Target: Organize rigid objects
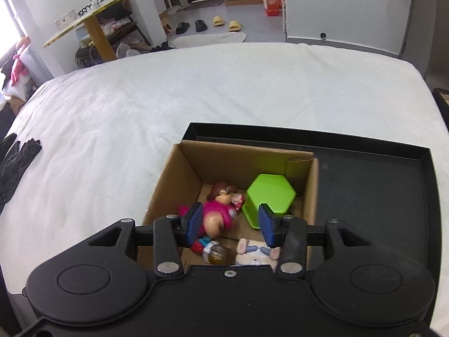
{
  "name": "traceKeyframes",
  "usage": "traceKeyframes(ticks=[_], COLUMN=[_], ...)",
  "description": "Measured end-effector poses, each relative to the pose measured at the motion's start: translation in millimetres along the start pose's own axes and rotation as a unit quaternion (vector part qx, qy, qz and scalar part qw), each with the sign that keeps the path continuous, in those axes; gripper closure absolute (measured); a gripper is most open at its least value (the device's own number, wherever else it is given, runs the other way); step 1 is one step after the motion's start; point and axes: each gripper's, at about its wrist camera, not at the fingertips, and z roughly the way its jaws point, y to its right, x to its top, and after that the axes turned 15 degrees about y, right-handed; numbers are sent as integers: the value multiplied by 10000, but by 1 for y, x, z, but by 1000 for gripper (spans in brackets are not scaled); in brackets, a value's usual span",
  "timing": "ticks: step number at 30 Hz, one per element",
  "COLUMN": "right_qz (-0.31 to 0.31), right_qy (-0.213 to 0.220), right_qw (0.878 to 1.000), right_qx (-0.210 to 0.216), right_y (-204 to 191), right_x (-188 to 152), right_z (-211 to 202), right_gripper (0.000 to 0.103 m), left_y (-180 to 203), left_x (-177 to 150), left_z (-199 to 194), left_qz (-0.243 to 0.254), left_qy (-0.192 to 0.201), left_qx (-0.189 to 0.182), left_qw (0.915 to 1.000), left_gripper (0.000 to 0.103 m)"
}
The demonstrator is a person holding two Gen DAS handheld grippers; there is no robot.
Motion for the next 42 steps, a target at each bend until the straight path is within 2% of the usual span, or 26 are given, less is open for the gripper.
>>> traceKeyframes(ticks=[4,8,14,27,29,33,35,37,39,42], right_qz=[99,242,327,935,990,975,976,1001,1002,1021], right_qy=[55,-16,-4,323,325,386,453,506,579,713], right_qw=[9999,9997,9995,9949,9944,9940,9936,9930,9924,9912], right_qx=[-25,3,-32,-172,-191,-303,-353,-378,-420,-453], right_y=[12,23,30,63,66,69,69,70,70,69], right_x=[1,-2,-2,-5,-9,-11,-11,-11,-11,-11], right_z=[-14,-27,-44,-83,-88,-103,-113,-121,-130,-143], right_gripper=[57,47,40,26,24,15,12,9,6,0], left_y=[2,5,9,17,17,14,13,14,16,20], left_x=[-1,0,3,17,20,25,28,31,33,35], left_z=[-1,-1,-3,-49,-57,-76,-86,-96,-107,-122], left_qz=[85,104,137,39,-17,-64,-83,-128,-153,-219], left_qy=[19,4,-75,203,230,451,529,581,645,696], left_qx=[10,51,88,132,136,268,244,215,153,-144], left_qw=[10000,9999,9998,9997,9996,9986,9983,9980,9977,9972], left_gripper=[88,88,87,86,83,66,62,52,47,39])
